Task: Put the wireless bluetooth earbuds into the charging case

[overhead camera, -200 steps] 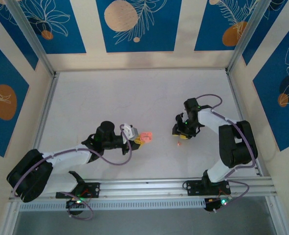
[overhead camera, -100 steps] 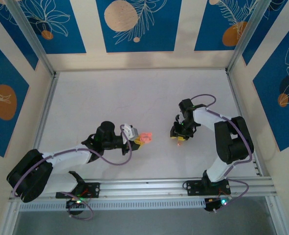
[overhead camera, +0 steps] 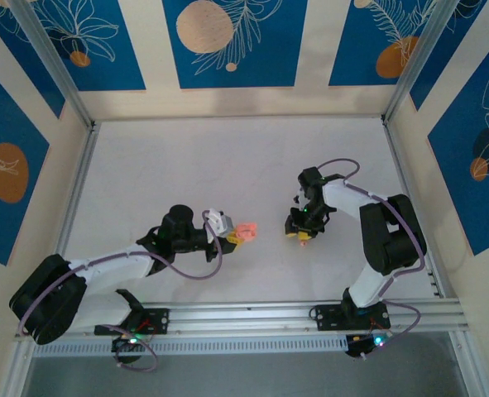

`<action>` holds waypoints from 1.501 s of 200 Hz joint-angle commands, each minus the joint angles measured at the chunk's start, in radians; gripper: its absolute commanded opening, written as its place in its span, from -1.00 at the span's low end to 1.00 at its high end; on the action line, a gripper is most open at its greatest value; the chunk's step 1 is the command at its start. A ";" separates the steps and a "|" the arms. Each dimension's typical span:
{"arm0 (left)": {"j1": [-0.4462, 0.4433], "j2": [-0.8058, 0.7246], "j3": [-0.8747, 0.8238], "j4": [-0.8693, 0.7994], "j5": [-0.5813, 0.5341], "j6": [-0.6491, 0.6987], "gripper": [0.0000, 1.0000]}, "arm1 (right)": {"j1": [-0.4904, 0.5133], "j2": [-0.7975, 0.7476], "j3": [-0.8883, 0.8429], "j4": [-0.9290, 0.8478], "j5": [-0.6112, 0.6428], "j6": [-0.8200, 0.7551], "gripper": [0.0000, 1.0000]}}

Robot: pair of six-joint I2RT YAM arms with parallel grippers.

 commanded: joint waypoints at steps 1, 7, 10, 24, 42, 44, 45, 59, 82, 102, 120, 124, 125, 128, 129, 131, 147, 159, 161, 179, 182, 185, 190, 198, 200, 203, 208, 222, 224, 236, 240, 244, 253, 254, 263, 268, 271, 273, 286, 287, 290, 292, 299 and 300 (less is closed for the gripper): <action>0.009 -0.017 -0.002 -0.007 -0.002 0.016 -0.71 | -0.014 -0.042 0.047 -0.058 0.008 -0.007 -0.18; 0.009 -0.019 -0.001 -0.009 -0.002 0.016 -0.71 | -0.018 -0.045 0.052 -0.065 0.015 -0.008 -0.16; 0.009 -0.019 -0.001 -0.010 -0.001 0.017 -0.71 | -0.021 -0.044 0.054 -0.068 0.020 -0.009 -0.15; 0.009 -0.021 -0.001 -0.011 -0.004 0.017 -0.71 | -0.033 -0.036 0.067 -0.087 0.047 -0.019 -0.13; 0.009 -0.019 -0.002 -0.015 -0.005 0.018 -0.71 | -0.048 -0.012 0.077 -0.108 0.074 -0.032 -0.13; 0.009 -0.019 -0.001 -0.016 -0.005 0.018 -0.71 | -0.049 -0.009 0.079 -0.111 0.076 -0.034 -0.13; 0.009 -0.019 -0.001 -0.015 -0.005 0.018 -0.71 | -0.049 -0.007 0.080 -0.111 0.077 -0.035 -0.13; 0.009 -0.021 -0.001 -0.019 -0.005 0.018 -0.71 | -0.051 0.012 0.088 -0.123 0.087 -0.040 -0.14; 0.009 -0.023 -0.001 -0.023 -0.007 0.019 -0.72 | -0.049 0.040 0.092 -0.123 0.080 -0.044 -0.15; 0.010 -0.026 -0.001 -0.026 -0.009 0.021 -0.72 | -0.043 0.062 0.090 -0.118 0.067 -0.047 -0.16; 0.009 -0.027 0.000 -0.031 -0.010 0.021 -0.71 | -0.037 0.073 0.090 -0.107 0.046 -0.048 -0.20; 0.010 -0.028 0.000 -0.032 -0.010 0.022 -0.71 | -0.035 0.075 0.090 -0.105 0.041 -0.048 -0.21; 0.010 -0.027 0.000 -0.032 -0.010 0.022 -0.71 | -0.035 0.076 0.090 -0.105 0.040 -0.048 -0.20; 0.009 -0.028 0.000 -0.033 -0.010 0.022 -0.71 | -0.034 0.077 0.090 -0.103 0.037 -0.048 -0.21; 0.009 -0.029 0.000 -0.034 -0.010 0.022 -0.72 | -0.035 0.078 0.090 -0.104 0.036 -0.048 -0.21; 0.009 -0.029 0.000 -0.034 -0.010 0.023 -0.71 | -0.033 0.080 0.090 -0.102 0.033 -0.048 -0.21; 0.009 -0.031 0.000 -0.038 -0.013 0.023 -0.71 | -0.027 0.085 0.090 -0.095 0.012 -0.049 -0.23; 0.010 -0.033 0.000 -0.040 -0.013 0.024 -0.71 | -0.022 0.088 0.093 -0.091 -0.005 -0.050 -0.25; 0.009 -0.034 0.000 -0.041 -0.014 0.024 -0.72 | -0.022 0.088 0.093 -0.091 -0.007 -0.049 -0.25; 0.009 -0.033 0.001 -0.044 -0.014 0.025 -0.72 | -0.011 0.094 0.096 -0.094 -0.021 -0.055 -0.26; 0.009 -0.034 0.000 -0.043 -0.014 0.026 -0.71 | -0.008 0.096 0.097 -0.095 -0.022 -0.056 -0.26; 0.009 -0.033 0.000 -0.044 -0.013 0.026 -0.71 | -0.008 0.097 0.098 -0.097 -0.024 -0.057 -0.27; 0.009 -0.033 0.001 -0.044 -0.014 0.025 -0.71 | -0.005 0.099 0.099 -0.101 -0.027 -0.059 -0.27; 0.010 -0.035 0.000 -0.045 -0.014 0.026 -0.72 | -0.001 0.101 0.101 -0.105 -0.029 -0.061 -0.28; 0.009 -0.035 0.000 -0.045 -0.015 0.026 -0.71 | 0.000 0.102 0.101 -0.107 -0.029 -0.063 -0.27; 0.009 -0.036 0.001 -0.045 -0.015 0.025 -0.71 | 0.001 0.103 0.101 -0.109 -0.029 -0.064 -0.28; 0.009 -0.035 0.000 -0.045 -0.015 0.027 -0.71 | 0.003 0.103 0.101 -0.112 -0.030 -0.066 -0.28; 0.009 -0.035 0.000 -0.047 -0.015 0.027 -0.71 | 0.009 0.103 0.101 -0.119 -0.039 -0.072 -0.28; 0.009 -0.036 0.000 -0.047 -0.014 0.027 -0.71 | 0.010 0.103 0.101 -0.120 -0.040 -0.074 -0.28; 0.010 -0.035 0.001 -0.047 -0.015 0.027 -0.71 | 0.018 0.104 0.102 -0.124 -0.050 -0.083 -0.28; 0.009 -0.035 0.002 -0.047 -0.015 0.027 -0.71 | 0.020 0.103 0.102 -0.127 -0.053 -0.086 -0.29; 0.009 -0.035 0.002 -0.047 -0.014 0.027 -0.71 | 0.024 0.104 0.102 -0.130 -0.055 -0.087 -0.29; 0.009 -0.036 0.002 -0.048 -0.015 0.027 -0.72 | 0.032 0.105 0.102 -0.138 -0.054 -0.091 -0.29; 0.010 -0.035 0.001 -0.048 -0.015 0.027 -0.71 | 0.033 0.105 0.102 -0.139 -0.054 -0.091 -0.29; 0.009 -0.037 0.002 -0.048 -0.015 0.027 -0.71 | 0.039 0.107 0.101 -0.148 -0.052 -0.096 -0.29; 0.009 -0.037 0.002 -0.048 -0.016 0.027 -0.71 | 0.042 0.108 0.099 -0.153 -0.051 -0.097 -0.29; 0.009 -0.037 0.002 -0.048 -0.015 0.027 -0.71 | 0.045 0.108 0.098 -0.156 -0.051 -0.100 -0.29; 0.009 -0.036 0.002 -0.048 -0.015 0.027 -0.72 | 0.046 0.108 0.098 -0.157 -0.051 -0.101 -0.29; 0.010 -0.036 0.002 -0.050 -0.015 0.027 -0.72 | 0.053 0.108 0.094 -0.174 -0.047 -0.107 -0.29; 0.009 -0.037 0.002 -0.050 -0.015 0.027 -0.71 | 0.054 0.108 0.094 -0.174 -0.047 -0.108 -0.29; 0.009 -0.037 0.001 -0.050 -0.015 0.027 -0.72 | 0.057 0.108 0.094 -0.178 -0.046 -0.108 -0.29; 0.009 -0.037 0.001 -0.050 -0.015 0.027 -0.71 | 0.059 0.108 0.094 -0.181 -0.045 -0.111 -0.29; 0.009 -0.038 0.002 -0.051 -0.014 0.027 -0.72 | 0.063 0.105 0.095 -0.192 -0.043 -0.114 -0.29; 0.009 -0.038 0.002 -0.051 -0.014 0.027 -0.71 | 0.064 0.105 0.095 -0.193 -0.043 -0.114 -0.29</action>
